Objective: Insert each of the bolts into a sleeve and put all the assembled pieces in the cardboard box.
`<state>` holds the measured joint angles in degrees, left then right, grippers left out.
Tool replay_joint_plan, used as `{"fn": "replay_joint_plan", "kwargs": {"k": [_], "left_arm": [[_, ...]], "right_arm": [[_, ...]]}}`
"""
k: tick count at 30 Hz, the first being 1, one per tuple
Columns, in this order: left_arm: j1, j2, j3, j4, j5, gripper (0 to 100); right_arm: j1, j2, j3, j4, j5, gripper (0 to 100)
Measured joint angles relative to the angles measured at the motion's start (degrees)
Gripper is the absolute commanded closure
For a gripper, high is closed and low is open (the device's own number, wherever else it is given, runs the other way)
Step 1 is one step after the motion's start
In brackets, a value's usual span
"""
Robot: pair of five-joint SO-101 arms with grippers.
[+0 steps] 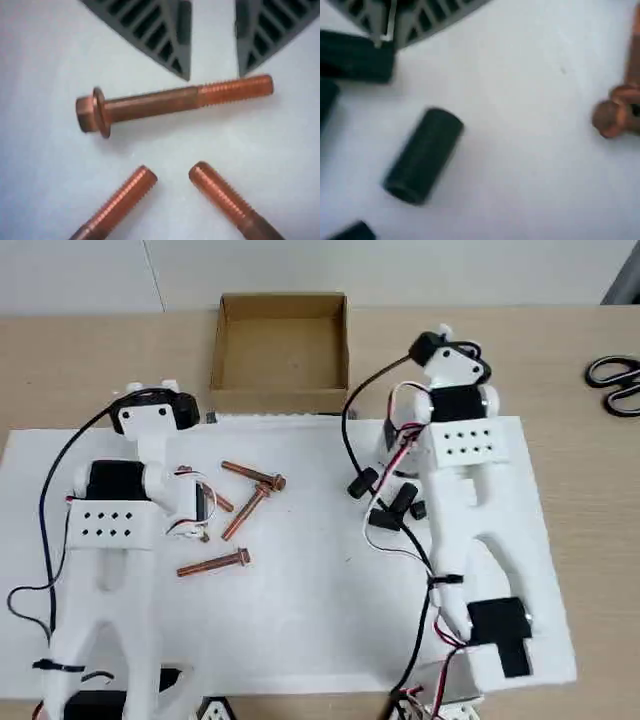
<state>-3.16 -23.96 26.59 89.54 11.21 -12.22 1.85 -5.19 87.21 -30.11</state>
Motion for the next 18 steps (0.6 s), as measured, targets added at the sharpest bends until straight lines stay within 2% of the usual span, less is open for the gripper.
{"fn": "replay_joint_plan", "kwargs": {"k": [4, 10, 14, 18], "left_arm": [[0.00, 0.00, 1.85, -3.08, 0.97, 94], [-4.48, 0.00, 2.11, -4.66, 0.79, 94], [-8.62, 0.00, 2.11, -4.75, 1.14, 94], [-9.85, 0.00, 2.11, -4.75, 1.14, 94]], "right_arm": [[-2.73, 5.45, -3.08, -0.62, -3.43, 98.0], [-3.25, 14.33, -9.23, -0.62, -6.59, 83.6], [-3.43, 16.62, -10.81, -0.62, -7.30, 87.6], [-3.60, 18.37, -10.81, -1.14, -7.30, 87.6]]}}
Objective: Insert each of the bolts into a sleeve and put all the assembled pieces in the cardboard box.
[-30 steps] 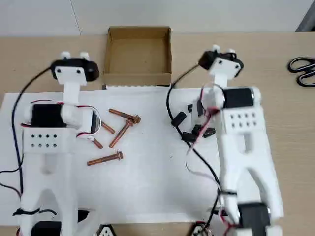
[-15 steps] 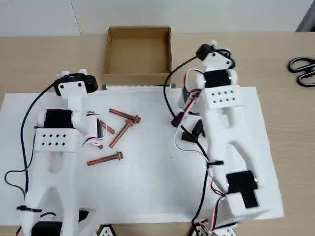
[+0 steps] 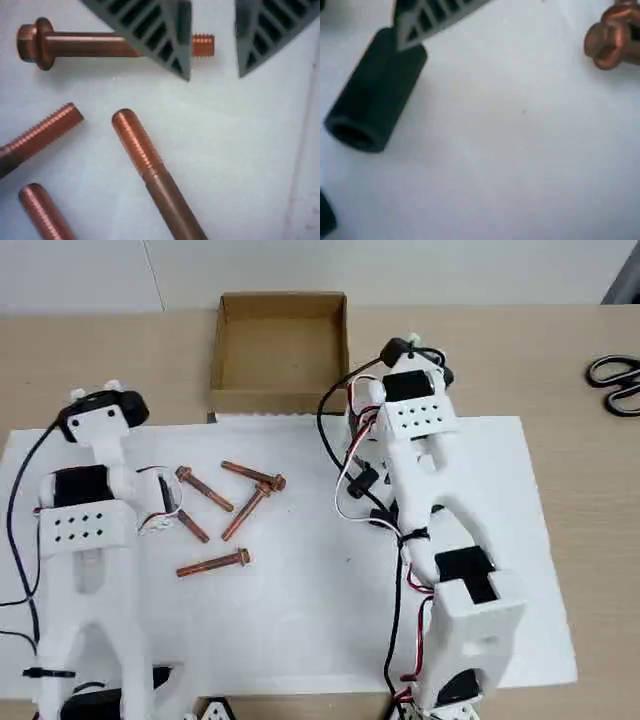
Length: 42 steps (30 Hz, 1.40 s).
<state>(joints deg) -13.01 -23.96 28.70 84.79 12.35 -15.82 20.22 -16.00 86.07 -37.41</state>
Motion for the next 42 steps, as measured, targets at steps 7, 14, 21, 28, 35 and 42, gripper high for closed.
{"fn": "replay_joint_plan", "kwargs": {"k": [7, 14, 21, 28, 35, 42], "left_arm": [[0.00, 0.00, 0.00, -1.23, 0.00, 94], [0.00, 0.00, 0.00, -1.32, 0.00, 94], [0.00, 0.00, 0.00, -1.32, 0.00, 94], [0.00, 0.00, 0.00, -1.32, 0.00, 94], [0.00, 0.00, 0.00, -1.32, 0.00, 94], [0.00, 0.00, 0.18, -1.32, 0.00, 94]], "right_arm": [[0.00, 4.40, -0.35, -0.79, 0.00, 87.7], [-1.85, 4.92, -0.35, -3.16, 0.00, 87.7], [-4.84, 5.54, -0.35, -4.66, 0.00, 87.7], [-5.01, 8.18, -2.02, -5.45, -0.09, 87.8], [-3.87, 12.31, -2.11, -6.24, -0.09, 88.0], [-3.08, 13.54, -2.81, -6.15, -0.09, 88.2]]}}
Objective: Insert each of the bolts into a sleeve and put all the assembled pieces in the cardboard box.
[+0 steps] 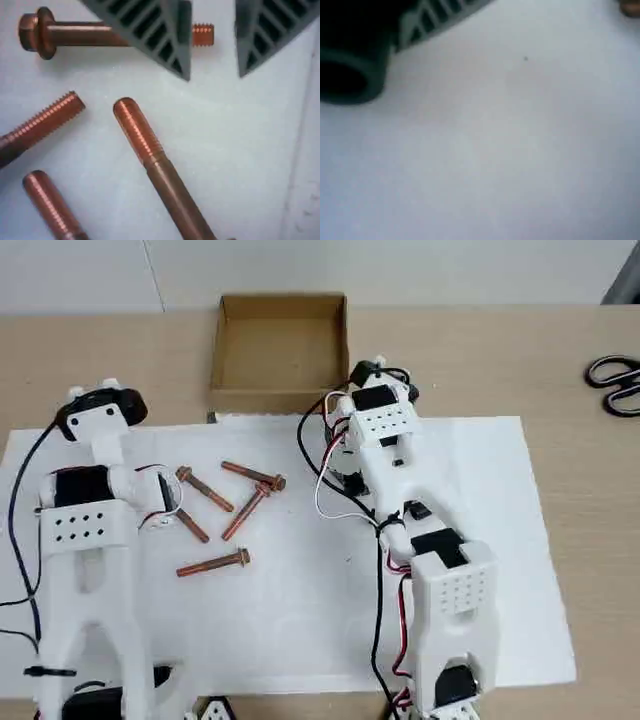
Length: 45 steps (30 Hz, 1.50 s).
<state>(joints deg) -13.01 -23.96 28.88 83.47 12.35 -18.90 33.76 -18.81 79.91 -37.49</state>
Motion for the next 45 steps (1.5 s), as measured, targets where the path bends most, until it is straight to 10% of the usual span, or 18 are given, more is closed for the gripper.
{"fn": "replay_joint_plan", "kwargs": {"k": [15, 30, 45], "left_arm": [[0.00, 0.00, 5.54, -0.18, 0.09, 94], [0.00, 0.00, -3.69, 2.73, 0.00, 94], [1.41, 0.00, -15.47, 4.84, 8.44, 94]], "right_arm": [[0.44, -1.32, 0.62, 0.53, 0.18, 99.5], [0.97, -25.67, -0.26, 8.62, 23.82, 99.5], [10.55, -30.77, -0.26, 18.20, 25.32, 99.5]]}}
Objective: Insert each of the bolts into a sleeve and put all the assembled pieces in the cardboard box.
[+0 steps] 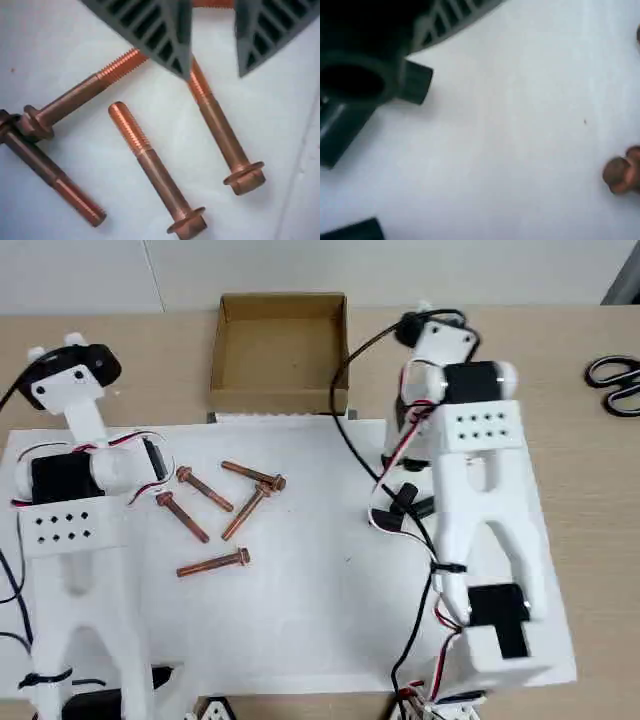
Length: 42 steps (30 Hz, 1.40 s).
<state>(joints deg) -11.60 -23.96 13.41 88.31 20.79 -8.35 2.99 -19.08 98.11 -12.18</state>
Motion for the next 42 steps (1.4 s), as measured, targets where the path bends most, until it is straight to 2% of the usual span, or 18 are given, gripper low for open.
{"fn": "replay_joint_plan", "kwargs": {"k": [3, 7, 13, 20, 25, 35, 42], "left_arm": [[0.09, 0.00, 0.00, -1.32, 4.13, 100], [0.09, 0.00, 1.14, -4.66, 10.90, 99], [0.09, 0.00, 10.11, -11.78, 21.98, 99], [0.09, 0.00, 21.89, -24.97, 23.47, 99], [0.09, 0.18, 27.52, -32.09, 23.65, 89], [0.18, 0.35, 30.33, -35.87, 25.93, 87], [0.09, 7.74, 30.51, -38.59, 26.02, 87]], "right_arm": [[0.00, -2.46, 0.00, 0.00, 0.00, 99.5], [0.53, -2.90, 0.00, 0.00, 0.00, 99.5], [5.45, -2.90, 0.00, 0.09, 0.00, 99.5], [8.97, -2.90, 0.00, 0.09, 0.00, 99.5], [8.88, -2.99, 0.00, 0.09, 0.00, 99.5], [8.97, -2.99, 7.30, -0.62, 0.00, 99.5], [9.05, -2.99, 7.65, -1.67, 0.00, 99.5]]}}
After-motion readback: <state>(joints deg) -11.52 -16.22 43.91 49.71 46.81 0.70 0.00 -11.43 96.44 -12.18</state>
